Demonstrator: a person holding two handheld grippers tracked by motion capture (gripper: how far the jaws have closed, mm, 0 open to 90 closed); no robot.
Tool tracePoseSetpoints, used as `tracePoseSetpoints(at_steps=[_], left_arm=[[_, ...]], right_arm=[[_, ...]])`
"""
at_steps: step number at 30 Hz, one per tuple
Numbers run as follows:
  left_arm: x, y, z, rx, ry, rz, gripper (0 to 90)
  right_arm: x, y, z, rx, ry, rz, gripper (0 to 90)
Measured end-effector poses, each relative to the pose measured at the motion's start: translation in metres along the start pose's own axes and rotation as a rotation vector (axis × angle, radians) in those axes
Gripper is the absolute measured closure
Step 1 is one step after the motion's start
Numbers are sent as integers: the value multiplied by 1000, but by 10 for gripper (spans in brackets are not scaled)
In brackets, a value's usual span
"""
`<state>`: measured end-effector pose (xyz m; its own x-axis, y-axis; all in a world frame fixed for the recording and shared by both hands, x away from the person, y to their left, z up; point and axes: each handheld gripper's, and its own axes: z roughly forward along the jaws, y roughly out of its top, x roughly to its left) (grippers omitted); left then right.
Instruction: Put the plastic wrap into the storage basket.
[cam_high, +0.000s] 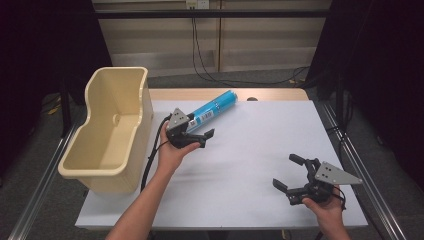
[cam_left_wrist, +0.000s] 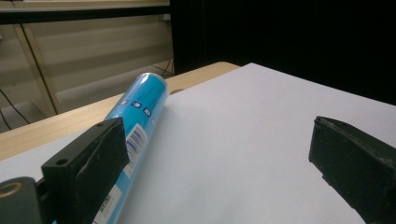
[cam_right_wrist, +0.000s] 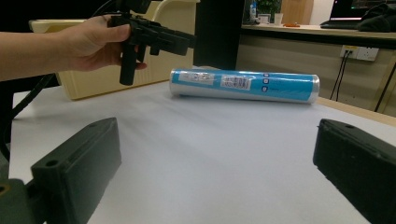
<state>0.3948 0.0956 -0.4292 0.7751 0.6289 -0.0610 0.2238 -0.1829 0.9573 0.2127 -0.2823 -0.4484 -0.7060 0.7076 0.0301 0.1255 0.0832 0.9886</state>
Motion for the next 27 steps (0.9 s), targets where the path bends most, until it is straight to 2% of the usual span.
tracePoseSetpoints(at_steps=[4, 7, 9, 12, 18, 19, 21, 24, 27], left_arm=[[5, 2, 11, 32, 26, -1, 44], [11, 5, 20, 50, 34, -21, 44], [16, 7, 27, 64, 55, -14, 39], [19, 9, 32, 88, 63, -13, 36], [31, 10, 45, 134, 73, -41, 19], [33, 10, 47, 148, 83, -33, 19], [37, 9, 50, 173, 95, -51, 17], [44, 7, 53, 244, 131, -51, 20], [47, 5, 54, 272, 145, -64, 22]], right_arm=[[0, 0, 0, 0, -1, 0, 8], [0, 0, 0, -1, -1, 2, 7], [-1, 0, -1, -1, -2, 3, 8], [-1, 0, -1, -2, -3, 5, 7], [-1, 0, -1, -3, 1, 7, 8], [-1, 0, -1, -3, 1, 7, 8], [-1, 0, -1, -5, -2, 7, 8], [-2, 0, -2, -6, -3, 11, 7], [-2, 0, -2, -4, -2, 9, 7]])
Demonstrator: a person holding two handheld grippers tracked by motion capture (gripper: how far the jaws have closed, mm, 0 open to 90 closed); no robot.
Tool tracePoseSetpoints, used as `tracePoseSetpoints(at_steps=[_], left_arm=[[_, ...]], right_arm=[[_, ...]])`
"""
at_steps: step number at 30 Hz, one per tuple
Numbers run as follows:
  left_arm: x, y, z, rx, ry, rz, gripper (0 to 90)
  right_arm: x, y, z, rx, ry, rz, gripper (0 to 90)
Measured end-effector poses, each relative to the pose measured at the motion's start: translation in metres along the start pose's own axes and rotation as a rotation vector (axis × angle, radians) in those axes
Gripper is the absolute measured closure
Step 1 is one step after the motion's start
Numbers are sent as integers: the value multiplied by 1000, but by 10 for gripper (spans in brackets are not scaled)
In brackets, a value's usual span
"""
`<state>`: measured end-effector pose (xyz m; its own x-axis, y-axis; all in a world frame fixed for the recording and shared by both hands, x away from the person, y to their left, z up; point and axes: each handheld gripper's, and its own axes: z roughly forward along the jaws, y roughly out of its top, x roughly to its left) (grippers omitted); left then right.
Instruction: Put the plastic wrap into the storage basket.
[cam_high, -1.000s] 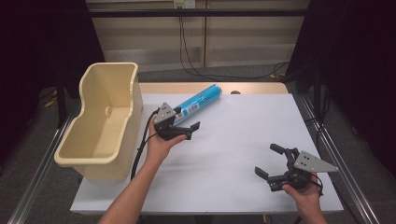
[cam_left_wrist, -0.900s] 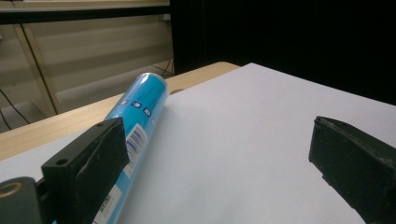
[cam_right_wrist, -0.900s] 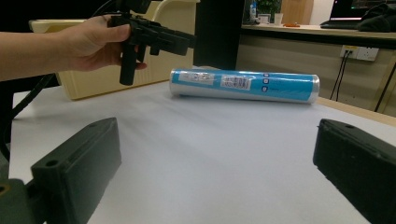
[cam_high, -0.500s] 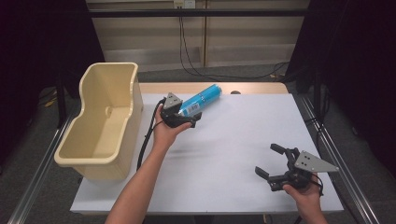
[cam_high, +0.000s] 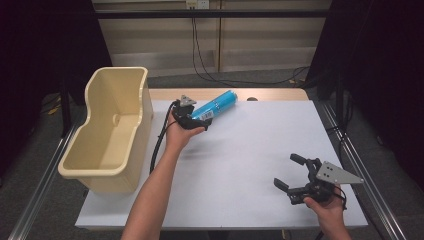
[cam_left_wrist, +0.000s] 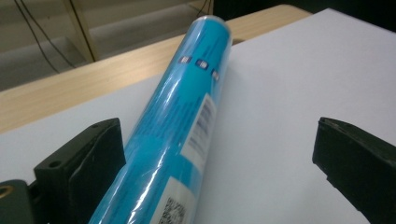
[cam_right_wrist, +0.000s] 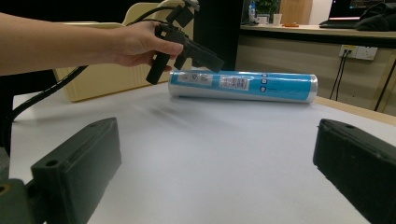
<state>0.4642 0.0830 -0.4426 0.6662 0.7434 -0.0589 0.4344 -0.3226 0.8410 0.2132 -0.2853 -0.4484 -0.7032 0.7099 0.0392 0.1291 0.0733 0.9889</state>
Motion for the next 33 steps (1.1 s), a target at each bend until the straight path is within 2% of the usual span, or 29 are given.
tracePoseSetpoints(at_steps=[1, 4, 6, 7, 10, 13, 14, 15, 18, 19, 22, 24, 28, 29, 30, 33], left_arm=[[2, -1, 2, 40, 5, 10, 32], [3, -2, 5, 59, 11, 2, 40], [6, -3, 7, 92, 42, 13, 43], [7, -4, 7, 107, 41, 16, 47], [11, -7, 9, 156, 72, 29, 63], [14, -9, 10, 171, 76, 27, 72], [16, -11, 11, 207, 96, 63, 89], [16, -11, 11, 216, 97, 82, 97], [17, -11, 11, 220, 98, 86, 120], [17, -11, 10, 219, 101, 87, 174], [19, -11, 9, 217, 103, 72, 224], [20, -11, 9, 229, 108, 93, 239], [19, -12, 12, 228, 129, 98, 236], [20, -11, 12, 245, 129, 126, 236], [20, -12, 12, 249, 132, 134, 242], [21, -12, 13, 250, 132, 135, 248]], right_arm=[[0, 0, 0, 0, 1, 3, 8], [0, 0, 0, 0, 2, 3, 8], [0, 0, 0, 1, 0, 1, 8], [0, 0, 0, 1, 1, 3, 8], [0, 0, 0, 2, 1, 2, 8], [0, 0, 0, 4, 2, 3, 8], [0, 0, 0, 6, 3, 1, 8], [0, 0, 0, 6, 3, 1, 8], [0, 0, 0, 8, 3, 2, 8], [-1, 0, 0, 7, 4, 1, 8], [0, 0, 0, 9, 3, 3, 8], [0, 0, 0, 9, 5, -1, 8], [0, 0, -1, 5, 3, -3, 8], [0, 0, -1, 5, 3, -3, 8], [-1, 0, -1, 6, 3, -3, 8], [0, 0, -1, 8, 4, -4, 8]])
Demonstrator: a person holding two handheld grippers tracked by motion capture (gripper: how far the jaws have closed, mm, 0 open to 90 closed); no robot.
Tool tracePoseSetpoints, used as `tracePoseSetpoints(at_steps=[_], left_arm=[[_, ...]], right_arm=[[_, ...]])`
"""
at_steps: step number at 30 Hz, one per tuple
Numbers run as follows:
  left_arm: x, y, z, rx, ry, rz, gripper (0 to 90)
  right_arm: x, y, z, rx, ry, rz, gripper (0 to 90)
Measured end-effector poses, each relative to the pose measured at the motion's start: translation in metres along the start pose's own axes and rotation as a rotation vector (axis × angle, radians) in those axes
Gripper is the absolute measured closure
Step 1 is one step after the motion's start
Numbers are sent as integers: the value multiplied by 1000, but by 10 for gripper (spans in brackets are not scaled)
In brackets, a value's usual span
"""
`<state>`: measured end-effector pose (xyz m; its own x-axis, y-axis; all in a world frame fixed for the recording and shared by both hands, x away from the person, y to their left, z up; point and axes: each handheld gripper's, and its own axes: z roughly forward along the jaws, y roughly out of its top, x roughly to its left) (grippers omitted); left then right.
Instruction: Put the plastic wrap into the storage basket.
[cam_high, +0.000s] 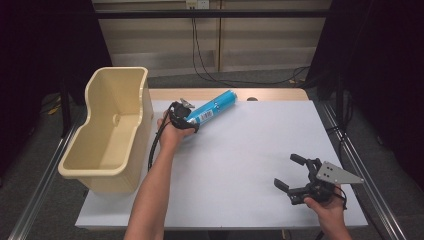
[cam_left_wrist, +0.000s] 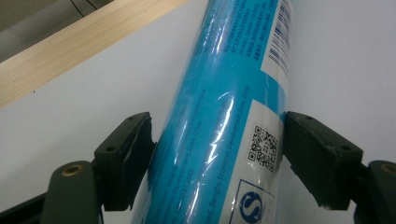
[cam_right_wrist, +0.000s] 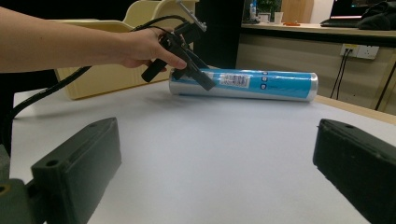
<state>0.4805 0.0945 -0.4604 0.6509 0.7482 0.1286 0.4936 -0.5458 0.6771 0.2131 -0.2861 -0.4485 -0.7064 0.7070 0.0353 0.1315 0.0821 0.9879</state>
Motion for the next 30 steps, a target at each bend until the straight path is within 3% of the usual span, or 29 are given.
tracePoseSetpoints(at_steps=[4, 12, 18, 22, 25, 30], left_arm=[[0, -1, 1, 11, 0, 44, 256], [-2, 1, 0, 47, -5, 48, 269], [-5, 3, -8, 70, -46, 6, 292], [-8, 1, -13, 99, -72, 10, 298], [-11, -3, -17, 98, -100, -30, 306], [-16, -7, -25, 120, -114, -22, 315]], right_arm=[[0, 0, 0, -1, 0, -1, 8], [0, 0, 0, 4, 3, -2, 8], [0, 0, 0, 9, 6, -1, 9], [1, 0, 0, 11, 8, -2, 9], [1, 0, 0, 10, 8, -1, 9], [1, 0, 0, 12, 9, -2, 8]])
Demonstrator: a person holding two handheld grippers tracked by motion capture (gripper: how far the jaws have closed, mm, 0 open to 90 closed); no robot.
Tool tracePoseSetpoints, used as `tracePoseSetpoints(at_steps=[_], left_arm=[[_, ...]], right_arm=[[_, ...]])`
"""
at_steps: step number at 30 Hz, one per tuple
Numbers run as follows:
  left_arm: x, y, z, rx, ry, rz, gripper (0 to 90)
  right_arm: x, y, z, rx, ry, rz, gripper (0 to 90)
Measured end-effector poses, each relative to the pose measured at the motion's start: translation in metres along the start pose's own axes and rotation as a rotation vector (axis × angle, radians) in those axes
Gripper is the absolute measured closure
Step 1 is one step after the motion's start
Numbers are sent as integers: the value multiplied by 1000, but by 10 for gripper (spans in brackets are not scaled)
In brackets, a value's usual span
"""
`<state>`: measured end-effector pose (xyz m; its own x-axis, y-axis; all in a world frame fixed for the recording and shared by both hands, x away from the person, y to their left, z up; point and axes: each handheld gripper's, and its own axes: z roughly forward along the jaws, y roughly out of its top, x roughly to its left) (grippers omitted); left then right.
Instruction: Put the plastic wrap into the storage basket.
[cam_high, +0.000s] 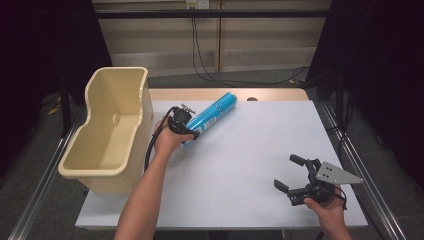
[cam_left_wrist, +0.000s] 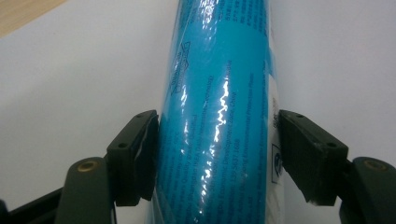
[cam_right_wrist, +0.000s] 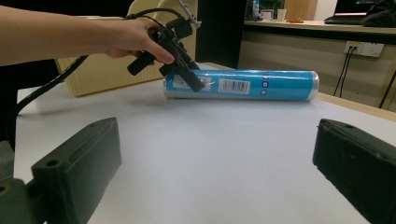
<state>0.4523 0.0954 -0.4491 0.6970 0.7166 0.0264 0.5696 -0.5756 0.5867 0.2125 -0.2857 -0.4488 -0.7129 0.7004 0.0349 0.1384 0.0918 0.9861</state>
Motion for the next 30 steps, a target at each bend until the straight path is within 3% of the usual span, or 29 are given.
tracePoseSetpoints(at_steps=[12, 14, 21, 24, 30], left_arm=[[-23, -31, -25, -16, -40, -56, 318], [-30, -38, -33, 15, -44, -71, 318], [-43, -49, -47, 47, -52, -66, 317], [-44, -52, -49, 38, -59, -63, 315], [-43, -44, -49, 70, -63, -65, 315]], right_arm=[[1, 0, 0, -2, -2, 2, 9], [1, 0, 0, 0, 1, 2, 8], [2, 0, 1, 3, 1, 1, 8], [3, 0, 1, 2, 4, -2, 9], [2, 0, 1, 2, 5, -4, 9]])
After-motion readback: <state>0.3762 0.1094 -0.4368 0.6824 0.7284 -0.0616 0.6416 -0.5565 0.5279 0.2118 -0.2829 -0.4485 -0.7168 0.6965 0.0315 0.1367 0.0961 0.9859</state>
